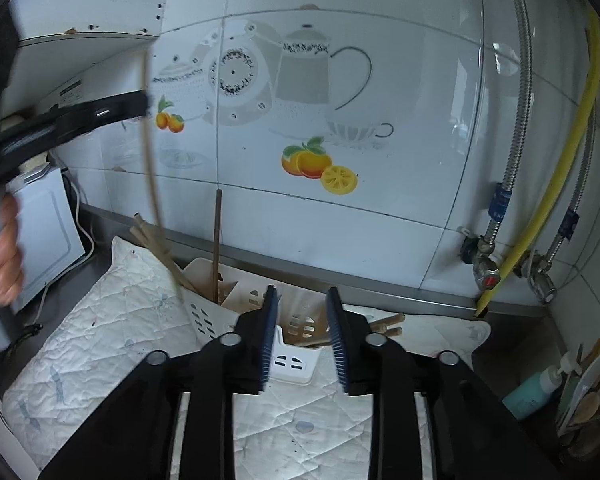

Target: Organize utensils

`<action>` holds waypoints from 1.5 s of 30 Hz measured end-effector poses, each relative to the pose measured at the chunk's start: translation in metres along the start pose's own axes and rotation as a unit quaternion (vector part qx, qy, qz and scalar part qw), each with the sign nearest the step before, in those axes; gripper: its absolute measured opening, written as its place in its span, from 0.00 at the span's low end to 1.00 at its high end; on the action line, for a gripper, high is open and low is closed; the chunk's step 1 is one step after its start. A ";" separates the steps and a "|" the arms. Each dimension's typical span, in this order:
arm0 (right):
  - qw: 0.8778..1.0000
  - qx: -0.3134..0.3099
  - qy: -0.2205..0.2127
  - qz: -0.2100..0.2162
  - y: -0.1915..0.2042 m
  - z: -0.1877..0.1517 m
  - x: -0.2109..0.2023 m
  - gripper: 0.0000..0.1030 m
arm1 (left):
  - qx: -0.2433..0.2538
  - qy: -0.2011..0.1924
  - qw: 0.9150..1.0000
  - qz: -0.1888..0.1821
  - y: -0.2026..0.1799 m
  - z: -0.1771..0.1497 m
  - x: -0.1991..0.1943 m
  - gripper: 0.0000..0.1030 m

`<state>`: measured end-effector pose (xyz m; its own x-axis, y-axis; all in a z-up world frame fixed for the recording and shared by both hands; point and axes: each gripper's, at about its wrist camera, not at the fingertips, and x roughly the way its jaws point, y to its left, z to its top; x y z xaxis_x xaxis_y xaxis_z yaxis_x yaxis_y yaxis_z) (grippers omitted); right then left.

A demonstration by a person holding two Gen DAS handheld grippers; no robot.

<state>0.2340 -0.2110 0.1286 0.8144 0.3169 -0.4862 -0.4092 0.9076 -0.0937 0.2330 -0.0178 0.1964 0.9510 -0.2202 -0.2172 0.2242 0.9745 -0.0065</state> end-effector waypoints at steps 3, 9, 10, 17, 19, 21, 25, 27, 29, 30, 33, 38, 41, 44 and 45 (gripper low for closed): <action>1.000 -0.005 -0.006 0.003 0.001 -0.005 -0.008 0.31 | -0.006 -0.007 1.000 0.009 0.003 0.001 0.010 0.05; 1.000 -0.009 -0.007 0.012 0.002 -0.018 -0.012 0.33 | -0.022 0.005 0.999 0.024 0.013 -0.015 0.030 0.05; 1.000 -0.009 -0.006 0.012 0.003 -0.020 -0.012 0.33 | -0.027 0.011 0.999 0.024 0.016 -0.020 0.034 0.05; 1.000 -0.003 0.013 0.021 0.007 -0.043 -0.003 0.35 | -0.038 0.046 0.998 0.021 0.024 -0.045 0.046 0.05; 1.000 0.002 0.016 0.026 0.010 -0.050 -0.003 0.38 | -0.041 0.054 0.997 0.024 0.026 -0.049 0.046 0.09; 1.000 0.005 0.016 0.025 0.014 -0.056 -0.004 0.39 | -0.042 0.056 0.997 0.023 0.027 -0.052 0.045 0.09; 0.999 0.012 0.020 0.025 0.023 -0.073 -0.009 0.45 | -0.043 0.051 0.997 0.026 0.026 -0.054 0.034 0.32; 0.999 0.019 0.022 0.030 0.027 -0.080 -0.012 0.46 | -0.041 0.042 0.998 0.031 0.024 -0.054 0.023 0.46; 0.999 0.026 0.022 0.030 0.031 -0.087 -0.016 0.51 | -0.032 0.034 0.998 0.037 0.020 -0.055 0.008 0.60; 0.999 0.028 0.023 0.028 0.034 -0.091 -0.018 0.53 | -0.030 0.030 0.998 0.037 0.018 -0.056 0.000 0.63; 0.999 0.024 0.025 0.024 0.044 -0.102 -0.024 0.59 | -0.029 0.025 0.999 0.036 0.015 -0.062 -0.022 0.76; 0.999 0.027 0.022 0.019 0.063 -0.124 -0.038 0.71 | -0.031 0.023 0.998 0.047 0.012 -0.087 -0.061 0.94; 0.999 0.032 0.026 0.017 0.072 -0.138 -0.044 0.76 | -0.031 0.035 0.998 0.051 0.011 -0.108 -0.081 0.95; 0.999 0.033 0.028 0.006 0.079 -0.150 -0.050 0.80 | -0.032 0.043 0.997 0.064 0.010 -0.130 -0.100 0.95; 0.999 0.039 0.026 0.005 0.080 -0.154 -0.053 0.82 | -0.031 0.045 0.996 0.071 0.010 -0.139 -0.108 0.95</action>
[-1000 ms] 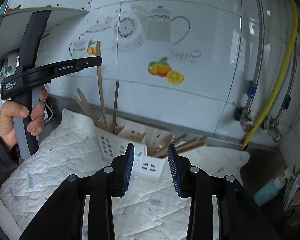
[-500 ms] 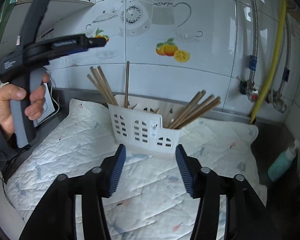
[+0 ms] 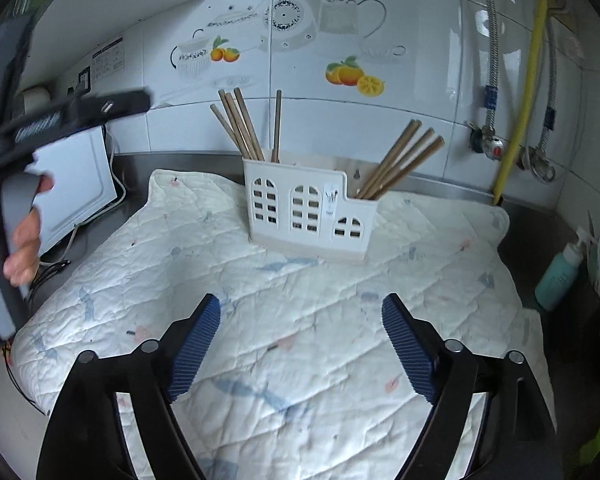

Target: Organize utensils

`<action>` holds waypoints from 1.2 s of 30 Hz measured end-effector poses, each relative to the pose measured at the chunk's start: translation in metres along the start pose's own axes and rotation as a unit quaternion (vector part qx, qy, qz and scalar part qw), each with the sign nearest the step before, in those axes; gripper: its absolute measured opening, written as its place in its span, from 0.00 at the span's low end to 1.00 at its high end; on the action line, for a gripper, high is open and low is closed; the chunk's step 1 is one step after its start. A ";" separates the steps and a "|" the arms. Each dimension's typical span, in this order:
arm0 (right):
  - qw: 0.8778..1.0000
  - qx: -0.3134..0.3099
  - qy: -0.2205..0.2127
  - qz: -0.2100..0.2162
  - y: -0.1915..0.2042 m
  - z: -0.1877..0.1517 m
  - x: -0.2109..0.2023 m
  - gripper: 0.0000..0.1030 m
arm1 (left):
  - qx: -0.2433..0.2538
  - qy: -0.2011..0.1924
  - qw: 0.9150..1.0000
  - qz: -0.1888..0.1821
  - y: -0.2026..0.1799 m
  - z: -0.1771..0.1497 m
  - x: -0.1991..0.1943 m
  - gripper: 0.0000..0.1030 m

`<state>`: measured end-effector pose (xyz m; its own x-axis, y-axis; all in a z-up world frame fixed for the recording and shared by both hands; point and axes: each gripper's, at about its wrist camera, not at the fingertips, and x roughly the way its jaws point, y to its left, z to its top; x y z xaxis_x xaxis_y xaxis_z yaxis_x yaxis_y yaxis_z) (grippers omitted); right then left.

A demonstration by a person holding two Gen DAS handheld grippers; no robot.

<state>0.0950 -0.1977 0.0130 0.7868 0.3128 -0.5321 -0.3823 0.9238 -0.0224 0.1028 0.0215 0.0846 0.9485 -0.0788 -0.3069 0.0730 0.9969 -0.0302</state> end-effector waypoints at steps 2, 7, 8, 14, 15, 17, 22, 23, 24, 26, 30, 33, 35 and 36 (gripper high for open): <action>1.000 0.008 -0.001 -0.003 0.001 -0.007 -0.004 0.83 | -0.003 0.004 1.000 0.002 0.002 -0.013 -0.011 0.95; 1.000 0.030 0.006 0.003 0.003 -0.022 -0.011 0.85 | 0.004 0.031 0.999 0.006 -0.001 -0.049 -0.034 0.95; 0.999 0.034 0.007 0.006 0.004 -0.025 -0.012 0.86 | 0.002 0.035 0.999 0.004 -0.001 -0.053 -0.036 0.95; 0.999 0.046 0.007 -0.001 0.006 -0.037 -0.021 0.88 | -0.006 0.056 0.998 0.025 -0.003 -0.081 -0.055 0.95; 0.999 0.047 0.008 -0.001 0.006 -0.039 -0.022 0.88 | 0.000 0.058 0.998 0.030 -0.004 -0.085 -0.057 0.95; 0.999 0.048 0.008 -0.002 0.007 -0.040 -0.024 0.88 | 0.007 0.060 0.997 0.037 -0.005 -0.089 -0.062 0.95; 0.999 0.054 0.006 0.001 0.007 -0.045 -0.028 0.88 | 0.007 0.063 0.997 0.048 -0.004 -0.099 -0.071 0.95; 0.999 0.053 0.007 -0.001 0.008 -0.046 -0.028 0.89 | 0.006 0.066 0.997 0.051 -0.003 -0.100 -0.072 0.95; 0.999 0.051 0.008 -0.005 0.009 -0.047 -0.028 0.89 | 0.005 0.068 0.996 0.051 -0.003 -0.101 -0.071 0.95; 0.999 0.047 0.011 -0.010 0.010 -0.049 -0.028 0.89 | 0.006 0.074 0.996 0.048 -0.003 -0.103 -0.070 0.95; 0.999 0.042 0.013 -0.014 0.012 -0.052 -0.028 0.89 | 0.005 0.081 0.995 0.049 -0.003 -0.107 -0.069 0.95; 0.999 0.043 0.014 -0.015 0.011 -0.053 -0.027 0.89 | 0.000 0.087 0.995 0.048 -0.002 -0.108 -0.066 0.95; 0.999 0.046 0.015 -0.016 0.010 -0.054 -0.027 0.89 | -0.003 0.089 0.995 0.047 -0.001 -0.109 -0.065 0.95; 0.999 0.046 0.015 -0.016 0.010 -0.054 -0.026 0.89 | -0.002 0.090 0.995 0.047 -0.001 -0.110 -0.065 0.95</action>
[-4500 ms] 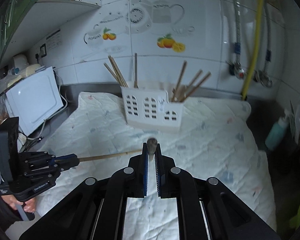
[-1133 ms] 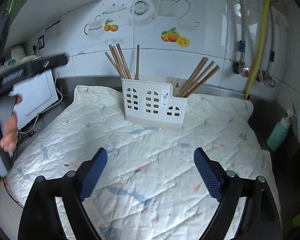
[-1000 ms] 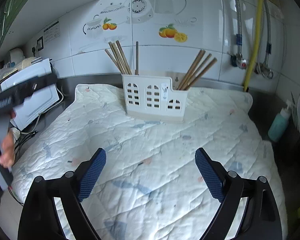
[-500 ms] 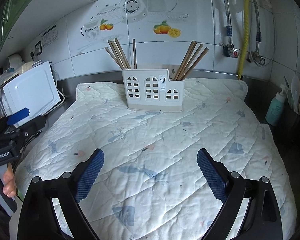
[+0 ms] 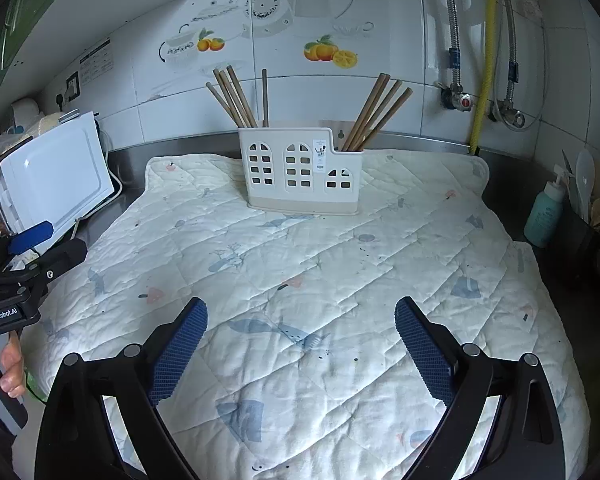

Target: Organize utensils

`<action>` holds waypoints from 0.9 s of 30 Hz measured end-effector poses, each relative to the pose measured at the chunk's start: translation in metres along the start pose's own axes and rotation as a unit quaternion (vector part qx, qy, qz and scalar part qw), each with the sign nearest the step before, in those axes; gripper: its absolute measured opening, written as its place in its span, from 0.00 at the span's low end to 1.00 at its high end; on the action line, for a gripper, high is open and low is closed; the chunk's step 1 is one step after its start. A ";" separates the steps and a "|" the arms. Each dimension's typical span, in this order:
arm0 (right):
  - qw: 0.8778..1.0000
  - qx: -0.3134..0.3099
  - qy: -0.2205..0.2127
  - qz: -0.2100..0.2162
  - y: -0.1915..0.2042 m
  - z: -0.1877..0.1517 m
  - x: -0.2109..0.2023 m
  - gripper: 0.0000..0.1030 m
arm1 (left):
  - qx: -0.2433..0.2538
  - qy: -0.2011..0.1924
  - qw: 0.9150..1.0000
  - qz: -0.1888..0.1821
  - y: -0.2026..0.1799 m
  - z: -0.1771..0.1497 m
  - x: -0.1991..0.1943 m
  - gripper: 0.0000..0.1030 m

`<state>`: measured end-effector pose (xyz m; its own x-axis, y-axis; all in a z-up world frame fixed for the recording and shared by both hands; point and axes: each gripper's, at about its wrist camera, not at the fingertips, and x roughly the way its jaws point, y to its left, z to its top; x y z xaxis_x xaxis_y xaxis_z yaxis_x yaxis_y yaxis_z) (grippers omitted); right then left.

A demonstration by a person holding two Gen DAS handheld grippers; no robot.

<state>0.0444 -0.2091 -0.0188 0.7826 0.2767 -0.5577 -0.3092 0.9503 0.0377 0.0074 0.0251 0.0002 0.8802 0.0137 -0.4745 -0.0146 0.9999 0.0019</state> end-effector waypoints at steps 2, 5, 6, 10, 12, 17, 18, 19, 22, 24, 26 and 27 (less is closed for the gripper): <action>1.000 0.001 0.000 -0.001 -0.001 0.000 0.000 0.89 | 0.001 0.001 1.000 0.001 0.000 -0.001 0.000 0.95; 1.000 0.003 0.001 0.000 -0.002 0.000 0.001 0.89 | 0.001 0.008 1.000 0.004 -0.001 -0.003 0.003 0.95; 1.000 0.003 0.001 0.001 -0.002 0.000 0.001 0.89 | 0.000 0.009 1.000 0.003 -0.001 -0.003 0.003 0.95; 1.000 0.002 0.002 0.002 -0.001 0.000 0.002 0.89 | -0.001 0.013 1.000 0.004 -0.001 -0.004 0.005 0.95; 1.000 0.001 0.003 0.002 -0.001 0.000 0.003 0.89 | -0.002 0.014 1.000 0.004 0.000 -0.005 0.006 0.95; 1.000 0.000 0.003 0.002 0.000 0.000 0.003 0.89 | -0.004 0.017 1.000 0.006 0.002 -0.006 0.007 0.95; 1.000 0.000 0.003 0.002 0.000 0.000 0.004 0.89 | -0.005 0.017 1.000 0.007 0.002 -0.006 0.007 0.95; 1.000 0.000 0.003 0.002 0.000 0.000 0.003 0.89 | -0.006 0.017 1.000 0.008 0.003 -0.006 0.007 0.95; 1.000 -0.001 0.003 0.001 0.001 0.000 0.004 0.89 | -0.010 0.016 1.000 0.008 0.006 -0.006 0.006 0.95; 1.000 -0.003 0.003 0.001 0.002 0.001 0.003 0.89 | -0.012 0.016 1.000 0.009 0.007 -0.006 0.005 0.95; 1.000 -0.004 0.003 0.001 0.003 0.001 0.003 0.89 | -0.014 0.015 1.000 0.009 0.009 -0.006 0.005 0.95; 1.000 -0.004 0.002 0.001 0.003 0.001 0.003 0.89 | -0.015 0.015 1.000 0.008 0.009 -0.006 0.005 0.95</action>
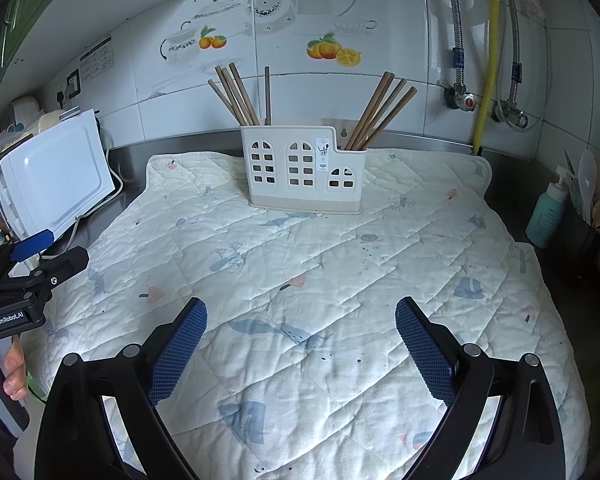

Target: Organize utensils

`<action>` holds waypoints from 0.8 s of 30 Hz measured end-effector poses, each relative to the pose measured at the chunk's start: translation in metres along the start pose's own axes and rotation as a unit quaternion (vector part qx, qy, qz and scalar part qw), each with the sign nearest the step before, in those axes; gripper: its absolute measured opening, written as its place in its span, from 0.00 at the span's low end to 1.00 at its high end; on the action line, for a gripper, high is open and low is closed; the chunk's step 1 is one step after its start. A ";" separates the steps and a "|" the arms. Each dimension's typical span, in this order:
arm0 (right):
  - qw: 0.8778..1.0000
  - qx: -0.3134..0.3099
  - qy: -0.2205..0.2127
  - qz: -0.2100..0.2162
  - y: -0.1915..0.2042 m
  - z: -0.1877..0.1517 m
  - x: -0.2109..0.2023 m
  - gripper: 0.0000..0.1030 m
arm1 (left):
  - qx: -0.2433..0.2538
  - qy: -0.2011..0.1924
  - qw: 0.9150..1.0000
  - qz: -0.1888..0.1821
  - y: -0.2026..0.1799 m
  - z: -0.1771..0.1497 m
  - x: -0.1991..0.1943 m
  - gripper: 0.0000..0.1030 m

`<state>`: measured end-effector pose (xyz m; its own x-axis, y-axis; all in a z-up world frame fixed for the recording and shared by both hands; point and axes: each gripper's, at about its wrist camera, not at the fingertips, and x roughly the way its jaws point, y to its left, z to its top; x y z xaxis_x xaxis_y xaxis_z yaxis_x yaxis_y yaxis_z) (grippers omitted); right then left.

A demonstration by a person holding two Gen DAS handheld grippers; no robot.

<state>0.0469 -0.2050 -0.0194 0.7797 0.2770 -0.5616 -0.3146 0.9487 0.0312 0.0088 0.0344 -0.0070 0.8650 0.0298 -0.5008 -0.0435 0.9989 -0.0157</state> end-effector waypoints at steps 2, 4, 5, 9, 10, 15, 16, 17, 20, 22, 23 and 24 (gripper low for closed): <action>1.000 0.000 0.000 0.001 0.001 0.001 0.000 0.89 | 0.000 0.000 1.000 0.000 0.000 0.000 0.000 0.95; 1.000 -0.002 0.000 0.000 0.001 0.001 0.000 0.89 | 0.000 -0.001 1.000 -0.002 0.000 0.000 0.000 0.95; 1.000 -0.002 0.000 0.000 0.001 0.001 0.000 0.89 | 0.000 -0.001 1.000 -0.003 0.000 0.000 0.000 0.95; 1.000 -0.003 0.000 0.000 0.002 0.001 -0.001 0.89 | -0.002 0.001 1.000 -0.003 0.000 0.000 0.000 0.95; 1.000 -0.003 0.000 0.000 0.002 0.001 0.000 0.89 | -0.003 0.001 1.000 -0.004 0.000 0.000 0.000 0.95; 1.000 -0.004 0.000 0.000 0.002 0.001 -0.001 0.90 | -0.002 0.001 1.000 -0.009 -0.002 -0.001 0.001 0.95; 1.000 -0.004 0.000 0.000 0.002 0.001 -0.001 0.90 | -0.002 0.001 1.000 -0.009 -0.002 -0.002 0.001 0.95; 1.000 -0.003 0.000 0.000 0.002 0.001 -0.001 0.90 | -0.002 0.002 1.000 -0.009 -0.002 -0.002 0.001 0.95; 1.000 -0.003 0.001 0.000 0.002 0.001 -0.001 0.90 | -0.002 0.001 1.000 -0.011 -0.004 -0.002 0.000 0.95; 1.000 -0.004 0.000 0.000 0.002 0.001 -0.001 0.90 | -0.002 0.001 1.000 -0.011 -0.005 -0.002 0.000 0.95; 1.000 -0.004 0.000 0.001 0.002 0.001 -0.001 0.90 | -0.002 0.001 1.000 -0.012 -0.005 -0.002 0.000 0.95; 1.000 -0.005 0.000 0.001 0.002 0.001 -0.001 0.90 | -0.002 0.001 1.000 -0.014 -0.005 -0.002 0.000 0.95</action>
<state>0.0461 -0.2033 -0.0182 0.7795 0.2783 -0.5612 -0.3207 0.9469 0.0242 0.0079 0.0291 -0.0086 0.8653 0.0024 -0.5012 -0.0222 0.9992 -0.0337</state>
